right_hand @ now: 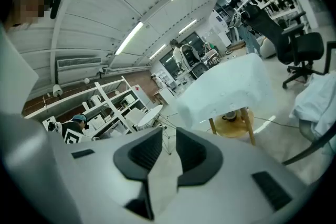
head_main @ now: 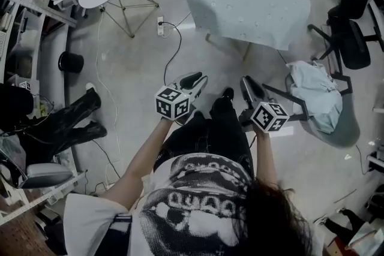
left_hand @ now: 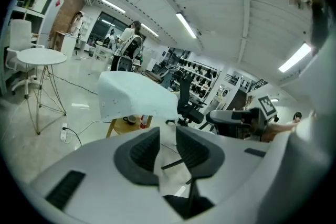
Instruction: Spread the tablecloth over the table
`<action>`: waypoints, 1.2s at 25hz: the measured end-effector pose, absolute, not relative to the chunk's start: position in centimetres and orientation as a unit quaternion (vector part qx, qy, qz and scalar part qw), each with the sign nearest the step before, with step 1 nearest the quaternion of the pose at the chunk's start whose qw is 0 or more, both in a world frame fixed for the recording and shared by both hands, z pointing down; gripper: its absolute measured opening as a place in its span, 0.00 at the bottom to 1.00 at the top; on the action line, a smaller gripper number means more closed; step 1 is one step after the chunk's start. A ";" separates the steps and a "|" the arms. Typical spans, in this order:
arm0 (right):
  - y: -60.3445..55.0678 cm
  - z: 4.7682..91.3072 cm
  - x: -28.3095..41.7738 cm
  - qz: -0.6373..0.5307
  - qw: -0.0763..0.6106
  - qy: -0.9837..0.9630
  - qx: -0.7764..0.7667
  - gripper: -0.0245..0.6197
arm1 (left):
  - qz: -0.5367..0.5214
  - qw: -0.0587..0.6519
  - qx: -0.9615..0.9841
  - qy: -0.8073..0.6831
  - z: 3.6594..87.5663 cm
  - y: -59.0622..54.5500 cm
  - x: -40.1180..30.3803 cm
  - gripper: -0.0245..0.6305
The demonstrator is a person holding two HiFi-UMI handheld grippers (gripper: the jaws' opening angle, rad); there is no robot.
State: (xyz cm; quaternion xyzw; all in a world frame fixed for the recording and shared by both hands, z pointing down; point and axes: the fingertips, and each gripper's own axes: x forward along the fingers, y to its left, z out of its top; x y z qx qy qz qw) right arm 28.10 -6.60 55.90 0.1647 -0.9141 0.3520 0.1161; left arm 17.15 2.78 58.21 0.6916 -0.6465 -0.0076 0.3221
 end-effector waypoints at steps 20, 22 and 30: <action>3.4 50.5 30.1 0.251 0.123 -0.953 0.119 0.03 | 0.030 0.207 0.751 -0.626 50.9 10.9 22.5 0.10; 3.7 50.6 30.3 0.238 0.130 -0.955 0.119 0.02 | 0.023 0.205 0.754 -0.623 50.5 11.0 22.9 0.09; 4.2 50.5 29.9 0.200 0.145 -0.964 0.096 0.02 | 0.034 0.196 0.768 -0.609 50.3 11.4 23.8 0.06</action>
